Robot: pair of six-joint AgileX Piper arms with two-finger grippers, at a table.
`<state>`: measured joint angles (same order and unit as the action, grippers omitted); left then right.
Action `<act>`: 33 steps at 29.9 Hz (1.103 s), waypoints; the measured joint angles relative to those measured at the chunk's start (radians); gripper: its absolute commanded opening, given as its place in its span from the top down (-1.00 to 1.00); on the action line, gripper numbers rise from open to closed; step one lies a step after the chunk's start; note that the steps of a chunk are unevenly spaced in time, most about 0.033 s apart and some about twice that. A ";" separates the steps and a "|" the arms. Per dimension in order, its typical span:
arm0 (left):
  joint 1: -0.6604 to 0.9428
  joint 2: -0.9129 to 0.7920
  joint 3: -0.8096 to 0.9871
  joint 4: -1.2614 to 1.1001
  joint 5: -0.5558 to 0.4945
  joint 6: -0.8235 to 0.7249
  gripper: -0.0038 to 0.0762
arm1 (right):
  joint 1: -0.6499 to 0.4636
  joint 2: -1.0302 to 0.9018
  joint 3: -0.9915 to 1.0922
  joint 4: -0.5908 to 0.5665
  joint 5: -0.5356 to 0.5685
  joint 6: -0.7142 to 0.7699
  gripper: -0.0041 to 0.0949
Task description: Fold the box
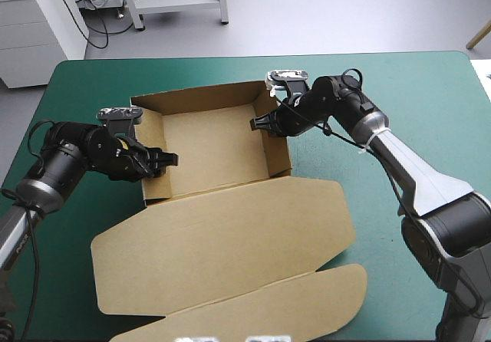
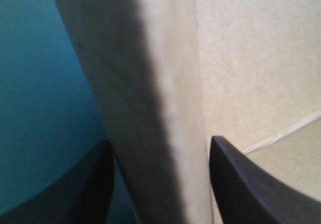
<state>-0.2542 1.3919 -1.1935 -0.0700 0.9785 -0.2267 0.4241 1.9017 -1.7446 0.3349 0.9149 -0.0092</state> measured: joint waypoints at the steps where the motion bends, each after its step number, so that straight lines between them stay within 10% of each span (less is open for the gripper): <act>1: -0.004 0.009 0.000 0.017 -0.001 -0.015 0.15 | 0.001 0.000 0.000 0.000 0.005 0.000 0.95; 11: -0.014 0.034 0.000 0.059 -0.015 -0.096 0.92 | 0.000 0.002 0.000 -0.009 0.020 0.027 0.95; 33: -0.014 0.034 0.000 0.088 -0.004 -0.105 0.75 | 0.000 0.002 0.001 -0.008 0.028 0.034 0.95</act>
<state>-0.2683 1.4263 -1.1935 0.0175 0.9741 -0.3313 0.4242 1.9036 -1.7437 0.3269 0.9425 0.0245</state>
